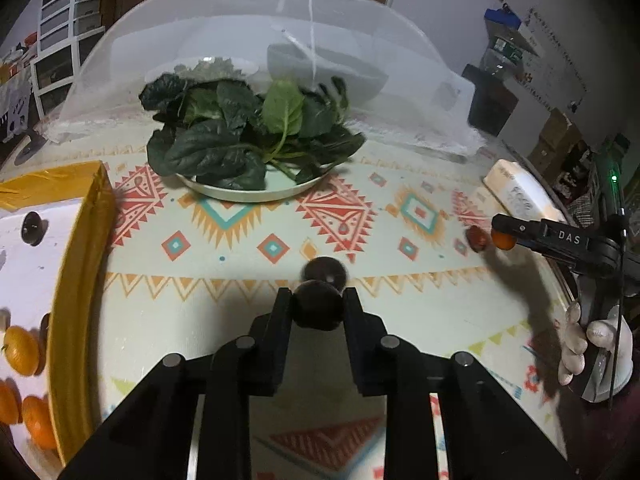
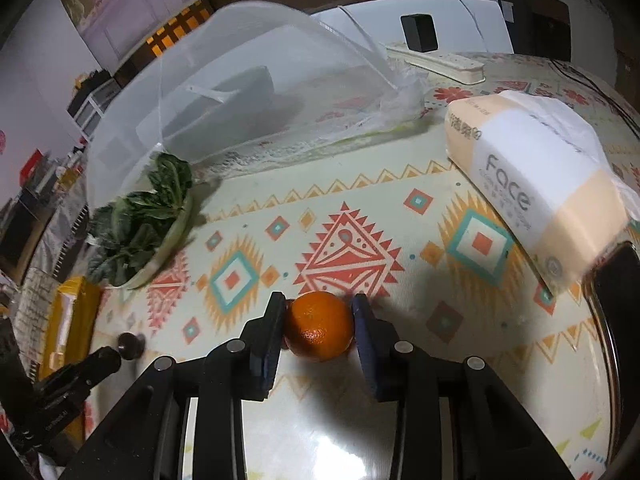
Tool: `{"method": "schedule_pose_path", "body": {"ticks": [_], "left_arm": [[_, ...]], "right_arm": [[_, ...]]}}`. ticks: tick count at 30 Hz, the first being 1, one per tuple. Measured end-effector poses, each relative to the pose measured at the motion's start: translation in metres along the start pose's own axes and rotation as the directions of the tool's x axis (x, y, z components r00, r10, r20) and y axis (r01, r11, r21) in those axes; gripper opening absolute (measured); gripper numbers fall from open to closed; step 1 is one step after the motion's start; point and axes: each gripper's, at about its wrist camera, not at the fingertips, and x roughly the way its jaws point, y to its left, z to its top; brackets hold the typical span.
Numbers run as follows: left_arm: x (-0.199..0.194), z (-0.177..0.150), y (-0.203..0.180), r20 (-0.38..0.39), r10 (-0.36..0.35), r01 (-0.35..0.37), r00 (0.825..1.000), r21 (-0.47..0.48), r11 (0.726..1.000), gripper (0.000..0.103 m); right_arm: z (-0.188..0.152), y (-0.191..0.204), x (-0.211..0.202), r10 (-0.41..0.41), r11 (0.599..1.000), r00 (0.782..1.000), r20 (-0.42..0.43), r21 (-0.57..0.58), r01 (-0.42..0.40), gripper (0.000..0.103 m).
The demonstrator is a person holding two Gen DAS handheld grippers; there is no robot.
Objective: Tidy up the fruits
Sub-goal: 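Grasp a dark plum with the left tool while the right tool grasps an orange, then carry the dark plum and orange into the white tray and open both tools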
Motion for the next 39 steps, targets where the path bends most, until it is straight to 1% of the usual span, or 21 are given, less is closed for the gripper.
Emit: {"method": "schedule_pose_path", "body": {"ticks": [5, 11, 14, 17, 20, 23, 27, 29, 32, 35, 37, 39], "left_arm": [[-0.033, -0.010, -0.005, 0.046, -0.033, 0.034, 0.998, -0.009, 0.999, 0.025], [-0.071, -0.025, -0.007, 0.105, -0.043, 0.046, 0.994, -0.029, 0.999, 0.025], [-0.093, -0.035, 0.002, 0.135, -0.052, 0.061, 0.989, -0.064, 0.996, 0.025], [-0.115, -0.046, 0.024, 0.164, -0.061, 0.084, 0.985, -0.136, 0.987, 0.025], [-0.137, -0.058, 0.056, 0.201, -0.037, 0.084, 0.979, -0.229, 0.970, 0.025], [-0.156, -0.069, 0.091, 0.219, 0.049, 0.021, 0.974, -0.304, 0.952, 0.025], [-0.179, -0.083, 0.142, 0.223, 0.148, -0.046, 0.964, -0.408, 0.912, 0.025], [-0.186, -0.090, 0.162, 0.221, 0.165, -0.049, 0.961, -0.452, 0.891, 0.025], [-0.197, -0.100, 0.192, 0.219, 0.209, -0.071, 0.953, -0.512, 0.856, 0.025], [-0.203, -0.106, 0.213, 0.215, 0.239, -0.085, 0.947, -0.548, 0.832, 0.025], [-0.203, -0.109, 0.221, 0.208, 0.246, -0.091, 0.947, -0.561, 0.823, 0.025], [-0.200, -0.112, 0.228, 0.195, 0.254, -0.101, 0.947, -0.570, 0.815, 0.025]], "right_arm": [[-0.011, 0.011, -0.026, 0.041, 0.999, 0.999, 0.015, -0.014, -0.040, 0.036], [-0.032, 0.039, -0.043, 0.111, 0.993, 0.994, -0.007, -0.040, -0.111, 0.036], [-0.045, 0.061, -0.047, 0.146, 0.987, 0.989, -0.028, -0.060, -0.148, 0.036], [-0.057, 0.085, -0.050, 0.182, 0.979, 0.982, -0.042, -0.084, -0.185, 0.036], [-0.070, 0.117, -0.049, 0.225, 0.966, 0.972, -0.067, -0.113, -0.232, 0.036], [-0.083, 0.155, -0.043, 0.269, 0.948, 0.958, -0.100, -0.150, -0.282, 0.036], [-0.100, 0.201, -0.033, 0.321, 0.920, 0.935, -0.152, -0.185, -0.346, 0.036], [-0.110, 0.225, -0.028, 0.340, 0.905, 0.923, -0.179, -0.205, -0.373, 0.037], [-0.124, 0.255, -0.020, 0.360, 0.885, 0.908, -0.216, -0.229, -0.406, 0.037], [-0.137, 0.287, -0.013, 0.384, 0.859, 0.888, -0.252, -0.255, -0.443, 0.037], [-0.146, 0.307, -0.009, 0.395, 0.841, 0.877, -0.272, -0.278, -0.465, 0.037], [-0.156, 0.324, -0.004, 0.394, 0.825, 0.871, -0.293, -0.304, -0.476, 0.037]]}}
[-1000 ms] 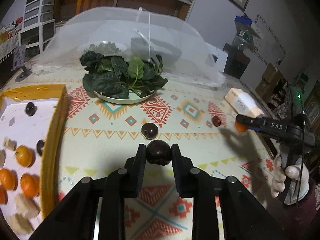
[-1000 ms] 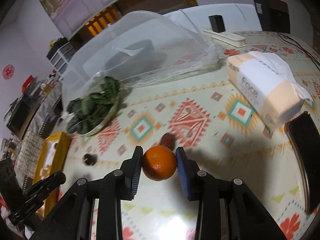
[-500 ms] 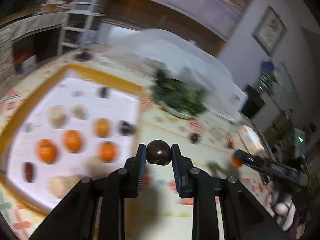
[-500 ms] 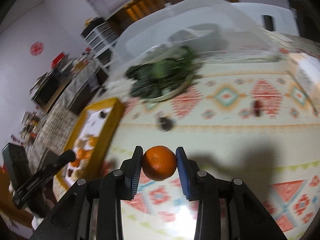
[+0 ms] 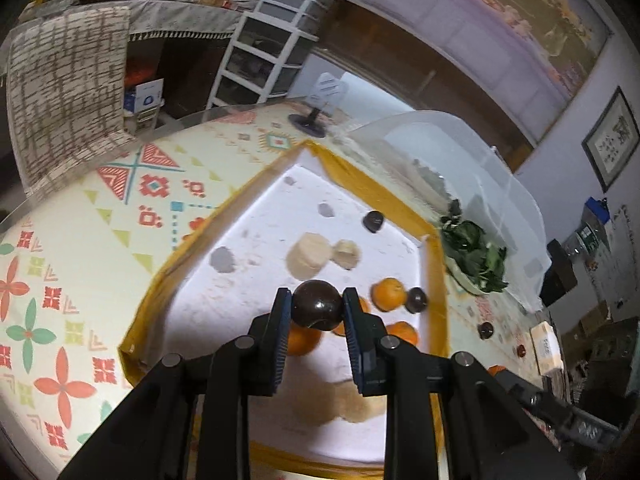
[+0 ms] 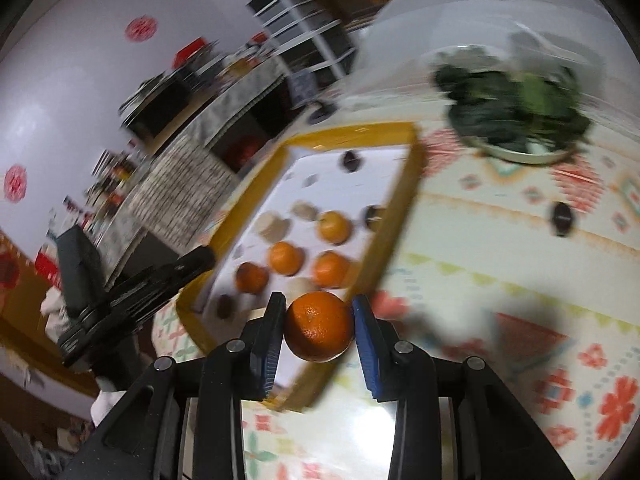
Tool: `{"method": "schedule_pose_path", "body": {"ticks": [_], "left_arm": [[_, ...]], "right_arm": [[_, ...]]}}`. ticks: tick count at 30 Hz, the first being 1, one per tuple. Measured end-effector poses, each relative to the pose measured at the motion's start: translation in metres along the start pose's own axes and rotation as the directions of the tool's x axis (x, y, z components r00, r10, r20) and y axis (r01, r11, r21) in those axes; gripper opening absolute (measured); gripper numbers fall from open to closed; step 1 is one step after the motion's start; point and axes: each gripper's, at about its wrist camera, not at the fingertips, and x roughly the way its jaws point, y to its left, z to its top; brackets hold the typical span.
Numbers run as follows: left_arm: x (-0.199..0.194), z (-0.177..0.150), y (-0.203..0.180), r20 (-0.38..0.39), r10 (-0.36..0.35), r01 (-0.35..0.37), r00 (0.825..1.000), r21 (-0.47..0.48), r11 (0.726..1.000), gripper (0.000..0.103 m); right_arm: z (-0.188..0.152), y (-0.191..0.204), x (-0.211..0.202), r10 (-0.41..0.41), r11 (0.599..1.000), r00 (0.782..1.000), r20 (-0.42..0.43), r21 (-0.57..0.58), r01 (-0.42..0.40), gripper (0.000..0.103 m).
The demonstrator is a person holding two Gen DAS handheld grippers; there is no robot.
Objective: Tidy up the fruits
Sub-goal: 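Carry the dark plum and orange into the white tray and open both tools, then move both open tools back over the last loose fruit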
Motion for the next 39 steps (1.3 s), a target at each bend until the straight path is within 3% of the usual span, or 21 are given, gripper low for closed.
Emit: {"method": "schedule_pose_path", "body": {"ticks": [8, 13, 16, 19, 25, 29, 35, 39], "left_arm": [[0.005, 0.003, 0.019, -0.009, 0.020, -0.020, 1.000, -0.035, 0.999, 0.029], [-0.008, 0.009, 0.013, 0.031, 0.042, -0.042, 0.999, -0.013, 0.999, 0.059], [-0.015, 0.012, 0.008, 0.049, 0.039, -0.039, 0.998, -0.008, 0.999, 0.068], [-0.023, 0.013, -0.002, 0.063, 0.061, -0.062, 0.996, 0.017, 0.998, 0.078], [-0.038, 0.004, -0.040, 0.119, 0.134, -0.148, 0.984, 0.120, 0.982, 0.085], [-0.045, -0.014, -0.083, 0.167, 0.179, -0.216, 0.970, 0.237, 0.947, 0.085], [-0.041, -0.049, -0.141, 0.150, 0.126, -0.175, 0.981, 0.381, 0.908, 0.086], [-0.033, -0.068, -0.166, 0.113, 0.101, -0.140, 0.988, 0.425, 0.894, 0.086]], "right_arm": [[-0.014, 0.033, 0.054, -0.030, 0.994, 0.995, -0.091, -0.103, 0.021, 0.038], [-0.017, 0.036, 0.062, -0.046, 0.991, 0.995, -0.092, -0.133, 0.033, 0.038], [-0.019, 0.038, 0.057, -0.044, 0.989, 0.996, -0.079, -0.146, 0.032, 0.039], [-0.017, 0.037, 0.043, -0.038, 0.989, 0.998, -0.045, -0.145, 0.031, 0.043], [-0.020, 0.009, -0.006, -0.102, 0.989, 0.993, 0.067, -0.103, 0.108, 0.053], [-0.027, -0.020, -0.038, -0.184, 0.979, 0.974, 0.132, -0.065, 0.194, 0.057], [-0.045, -0.067, -0.078, -0.271, 0.962, 0.950, 0.154, 0.000, 0.274, 0.058], [-0.060, -0.100, -0.104, -0.319, 0.948, 0.934, 0.160, 0.057, 0.313, 0.058]]}}
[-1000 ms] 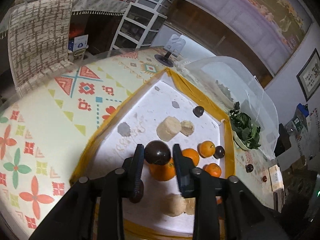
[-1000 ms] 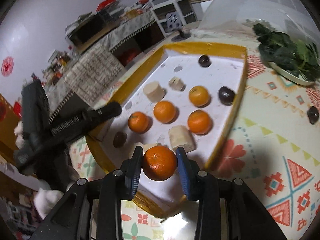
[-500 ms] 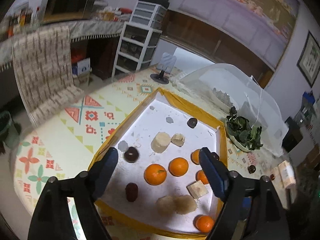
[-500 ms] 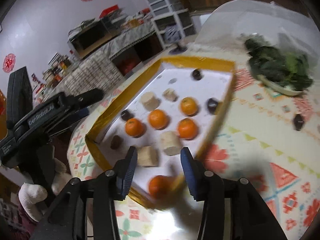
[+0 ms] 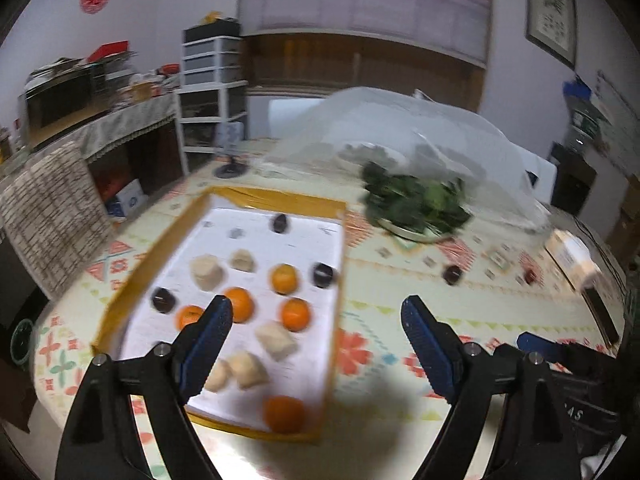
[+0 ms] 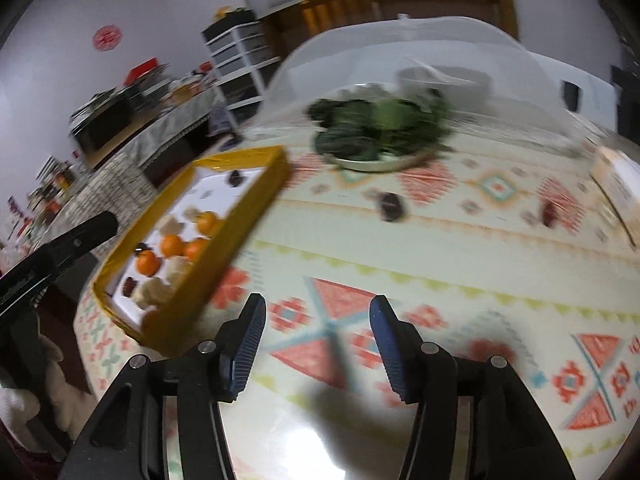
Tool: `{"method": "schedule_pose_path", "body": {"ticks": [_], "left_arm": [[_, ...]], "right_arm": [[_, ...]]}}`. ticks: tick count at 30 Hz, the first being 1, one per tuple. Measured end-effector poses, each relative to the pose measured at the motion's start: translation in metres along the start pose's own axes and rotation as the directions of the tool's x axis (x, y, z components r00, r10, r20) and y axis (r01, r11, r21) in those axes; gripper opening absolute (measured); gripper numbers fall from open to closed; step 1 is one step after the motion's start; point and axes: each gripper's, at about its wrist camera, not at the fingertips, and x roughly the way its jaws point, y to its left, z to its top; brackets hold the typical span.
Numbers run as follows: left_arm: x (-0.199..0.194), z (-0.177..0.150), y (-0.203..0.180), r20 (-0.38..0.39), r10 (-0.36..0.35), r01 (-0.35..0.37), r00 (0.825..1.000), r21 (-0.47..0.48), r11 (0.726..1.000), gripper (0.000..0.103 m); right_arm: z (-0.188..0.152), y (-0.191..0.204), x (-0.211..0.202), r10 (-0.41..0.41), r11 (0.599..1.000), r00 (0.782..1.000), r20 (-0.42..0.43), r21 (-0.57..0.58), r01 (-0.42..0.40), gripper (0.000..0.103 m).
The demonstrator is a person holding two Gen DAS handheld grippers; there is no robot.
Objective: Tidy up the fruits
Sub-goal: 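Move both open tools back over the last loose fruit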
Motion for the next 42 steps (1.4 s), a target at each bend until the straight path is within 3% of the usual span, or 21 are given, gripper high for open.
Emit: {"method": "schedule_pose_path", "body": {"ticks": [4, 11, 15, 27, 35, 39, 42], "left_arm": [[0.003, -0.008, -0.027, -0.012, 0.006, -0.005, 1.000, 0.038, 0.999, 0.086], [0.004, -0.022, -0.062, 0.006, 0.080, -0.080, 0.997, 0.127, 0.989, 0.086], [0.002, -0.022, -0.065, 0.032, 0.126, -0.129, 0.992, 0.156, 0.979, 0.086], [0.012, -0.024, -0.063, 0.005, 0.117, -0.117, 0.993, 0.167, 0.979, 0.088], [0.023, -0.019, -0.067, -0.031, 0.069, -0.062, 0.997, 0.178, 0.982, 0.088], [0.027, -0.004, -0.076, -0.044, -0.009, 0.017, 0.999, 0.182, 0.983, 0.088], [0.040, 0.010, -0.087, -0.093, -0.097, 0.113, 0.991, 0.182, 0.977, 0.088]], "right_arm": [[-0.007, -0.029, -0.014, -0.046, 0.998, 0.999, 0.003, 0.047, 0.046, 0.058], [-0.016, -0.027, -0.021, -0.052, 0.998, 0.999, 0.013, 0.025, 0.052, 0.064], [-0.018, -0.020, -0.017, -0.057, 0.998, 0.998, 0.014, -0.002, 0.057, 0.066], [-0.018, -0.021, -0.007, -0.058, 0.998, 0.998, -0.007, 0.012, 0.058, 0.066], [-0.007, -0.045, -0.011, -0.075, 0.996, 0.997, -0.004, 0.040, 0.075, 0.066], [0.012, -0.092, -0.024, -0.148, 0.983, 0.989, 0.011, 0.108, 0.146, 0.066], [0.028, -0.138, -0.031, -0.222, 0.959, 0.975, 0.010, 0.181, 0.217, 0.066]]}}
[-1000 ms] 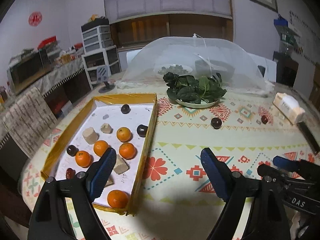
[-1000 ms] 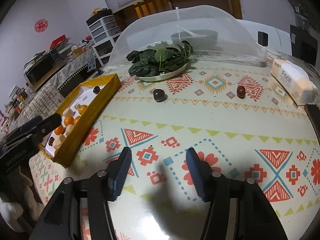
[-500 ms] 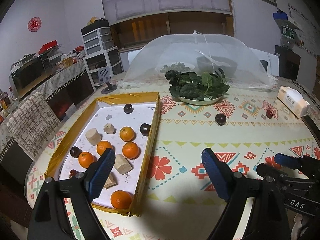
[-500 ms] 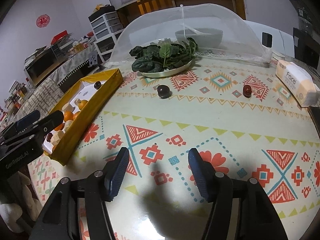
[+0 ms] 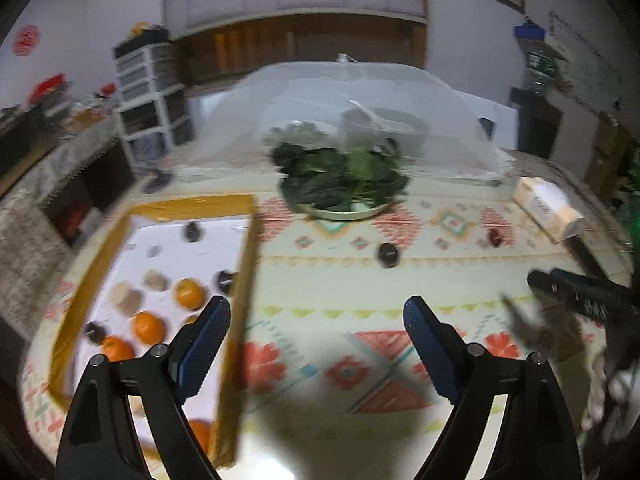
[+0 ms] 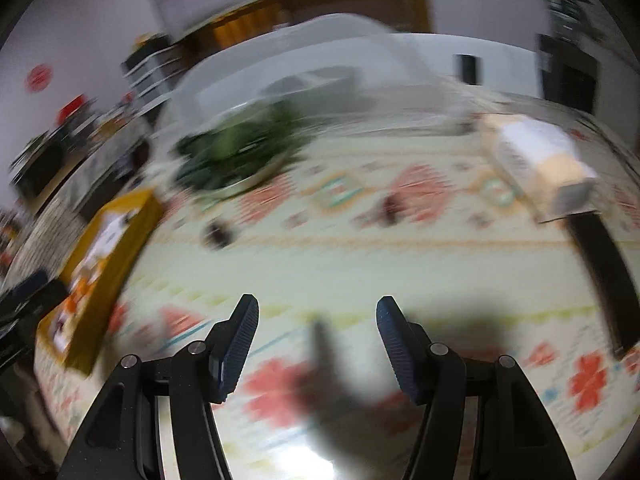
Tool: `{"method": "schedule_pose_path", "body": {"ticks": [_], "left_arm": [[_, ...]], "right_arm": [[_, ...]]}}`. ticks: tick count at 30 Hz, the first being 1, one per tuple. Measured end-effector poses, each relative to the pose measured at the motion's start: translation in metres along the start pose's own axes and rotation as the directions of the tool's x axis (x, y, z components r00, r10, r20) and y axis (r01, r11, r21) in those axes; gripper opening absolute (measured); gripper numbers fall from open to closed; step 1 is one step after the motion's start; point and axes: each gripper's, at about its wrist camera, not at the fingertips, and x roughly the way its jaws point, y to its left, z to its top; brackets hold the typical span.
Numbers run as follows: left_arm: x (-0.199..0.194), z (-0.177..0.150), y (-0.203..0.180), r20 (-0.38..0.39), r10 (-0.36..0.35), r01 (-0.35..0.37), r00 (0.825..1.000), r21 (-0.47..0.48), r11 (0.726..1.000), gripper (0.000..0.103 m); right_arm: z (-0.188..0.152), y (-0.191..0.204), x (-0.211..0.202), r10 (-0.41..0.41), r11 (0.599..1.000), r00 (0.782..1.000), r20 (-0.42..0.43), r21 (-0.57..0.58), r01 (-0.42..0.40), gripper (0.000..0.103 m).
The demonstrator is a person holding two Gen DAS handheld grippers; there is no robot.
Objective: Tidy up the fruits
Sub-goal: 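Move both open tools back over the last loose fruit, then grasp a dark plum with the left tool while the right tool grasps a red date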
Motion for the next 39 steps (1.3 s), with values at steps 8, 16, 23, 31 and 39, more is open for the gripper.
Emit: {"method": "schedule_pose_path", "body": {"ticks": [8, 16, 23, 31, 39], "left_arm": [[0.070, 0.026, -0.023, -0.074, -0.176, 0.174, 0.982, -0.037, 0.984, 0.087], [0.143, 0.049, -0.022, -0.149, -0.234, 0.215, 0.961, -0.134, 0.967, 0.084], [0.174, 0.050, -0.039, -0.190, -0.186, 0.178, 0.964, -0.060, 0.982, 0.069], [0.173, 0.038, -0.058, -0.184, -0.147, 0.154, 0.972, 0.020, 0.988, 0.026], [0.120, 0.029, -0.035, -0.128, -0.199, 0.196, 0.972, -0.035, 0.980, 0.026]], "right_arm": [[0.049, -0.044, 0.041, -0.044, 0.994, 0.999, -0.017, 0.095, 0.045, 0.064], [0.063, -0.033, 0.093, -0.045, 0.997, 0.996, -0.076, 0.054, 0.049, 0.058], [0.059, -0.018, 0.100, -0.115, 0.993, 0.991, -0.063, -0.039, 0.113, 0.043], [0.053, -0.017, 0.095, -0.108, 0.993, 0.993, -0.056, -0.046, 0.106, 0.022], [0.045, -0.013, 0.055, -0.001, 1.000, 0.999, -0.032, 0.013, 0.001, 0.022]]}}
